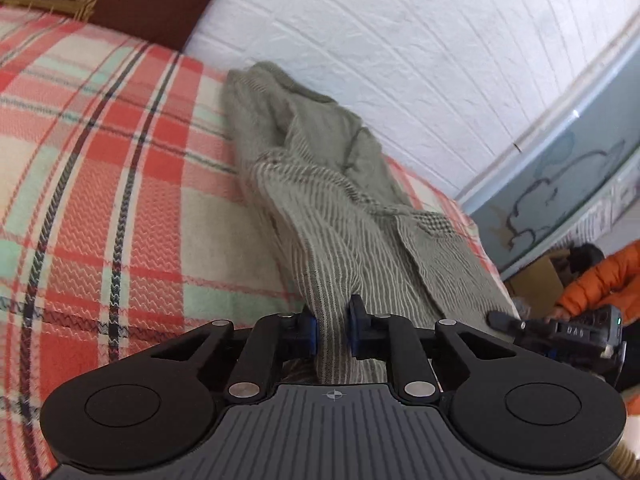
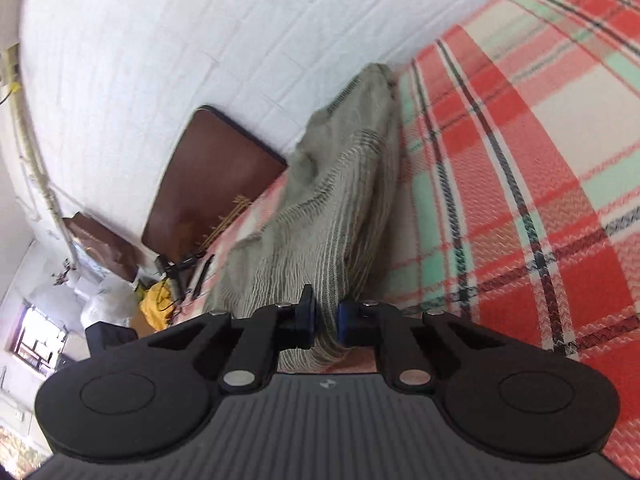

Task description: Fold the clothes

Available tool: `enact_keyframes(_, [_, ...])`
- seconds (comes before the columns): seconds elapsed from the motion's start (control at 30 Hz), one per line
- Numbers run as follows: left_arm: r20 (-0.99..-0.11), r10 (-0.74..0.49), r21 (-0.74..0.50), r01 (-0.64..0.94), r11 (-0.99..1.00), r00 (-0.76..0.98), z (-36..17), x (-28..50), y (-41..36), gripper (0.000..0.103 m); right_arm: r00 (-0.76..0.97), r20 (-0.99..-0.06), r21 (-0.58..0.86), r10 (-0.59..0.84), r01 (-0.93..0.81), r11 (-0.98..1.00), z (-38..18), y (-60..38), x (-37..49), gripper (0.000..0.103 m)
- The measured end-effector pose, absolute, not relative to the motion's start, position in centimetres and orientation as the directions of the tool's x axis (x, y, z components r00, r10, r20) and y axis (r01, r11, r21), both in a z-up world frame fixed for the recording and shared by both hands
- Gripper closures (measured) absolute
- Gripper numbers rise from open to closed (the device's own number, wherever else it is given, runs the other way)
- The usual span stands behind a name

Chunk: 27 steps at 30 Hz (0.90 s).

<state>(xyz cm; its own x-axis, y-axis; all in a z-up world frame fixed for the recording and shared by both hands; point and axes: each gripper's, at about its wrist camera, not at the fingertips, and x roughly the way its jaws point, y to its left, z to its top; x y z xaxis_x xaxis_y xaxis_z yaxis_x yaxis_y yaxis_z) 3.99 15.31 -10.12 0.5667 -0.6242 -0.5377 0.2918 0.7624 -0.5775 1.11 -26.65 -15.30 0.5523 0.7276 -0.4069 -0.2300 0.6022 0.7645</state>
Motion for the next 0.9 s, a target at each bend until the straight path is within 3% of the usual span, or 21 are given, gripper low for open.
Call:
enact_keyframes(0.2, [-0.585, -0.621, -0.511, 0.358, 0.782, 0.521, -8.4, -2.0, 14.3, 0.092, 0.482, -0.463, 0.722, 0.744, -0.282, 0.632, -12.7, -27.4, -4.1, 0.092])
enact_keyframes(0.4, [-0.655, -0.575, -0.454, 0.353, 0.818, 0.491, -11.0, -9.3, 13.1, 0.091, 0.416, -0.557, 0.703, 0.719, -0.225, 0.675, -14.6, -27.9, -10.5, 0.092])
enact_keyframes(0.47, [-0.658, -0.562, -0.459, 0.324, 0.827, 0.502, -12.2, -10.1, 13.3, 0.082, 0.42, -0.578, 0.701, 0.7, -0.185, 0.689, -16.0, -28.1, -11.5, 0.088])
enact_keyframes(0.5, [-0.653, -0.562, -0.474, 0.305, 0.826, 0.507, -12.4, -10.0, 13.6, 0.079, 0.428, -0.578, 0.7, 0.695, -0.178, 0.692, -16.3, -28.1, -11.6, 0.082])
enact_keyframes(0.57, [-0.645, -0.557, -0.487, 0.279, 0.827, 0.524, -12.0, -9.8, 14.2, 0.053, 0.451, -0.58, 0.686, 0.679, -0.179, 0.705, -16.3, -28.1, -11.6, 0.074])
enact_keyframes(0.6, [-0.641, -0.541, -0.467, 0.284, 0.838, 0.545, -11.2, -9.8, 14.4, 0.052, 0.469, -0.581, 0.668, 0.665, -0.193, 0.719, -15.6, -28.1, -11.5, 0.064])
enact_keyframes(0.7, [-0.621, -0.487, -0.384, 0.304, 0.872, 0.614, -8.8, -9.7, 14.9, 0.045, 0.564, -0.539, 0.601, 0.625, -0.262, 0.755, -12.7, -28.7, -11.0, 0.051])
enact_keyframes(0.8, [-0.589, -0.478, -0.349, 0.328, 0.878, 0.652, -7.6, -8.4, 14.8, 0.04, 0.622, -0.496, 0.561, 0.605, -0.303, 0.771, -11.2, -28.7, -9.6, 0.044])
enact_keyframes(0.9, [-0.585, -0.482, -0.341, 0.341, 0.876, 0.653, -7.8, -6.3, 13.9, 0.038, 0.621, -0.502, 0.536, 0.602, -0.322, 0.78, -12.1, -27.6, -7.2, 0.044])
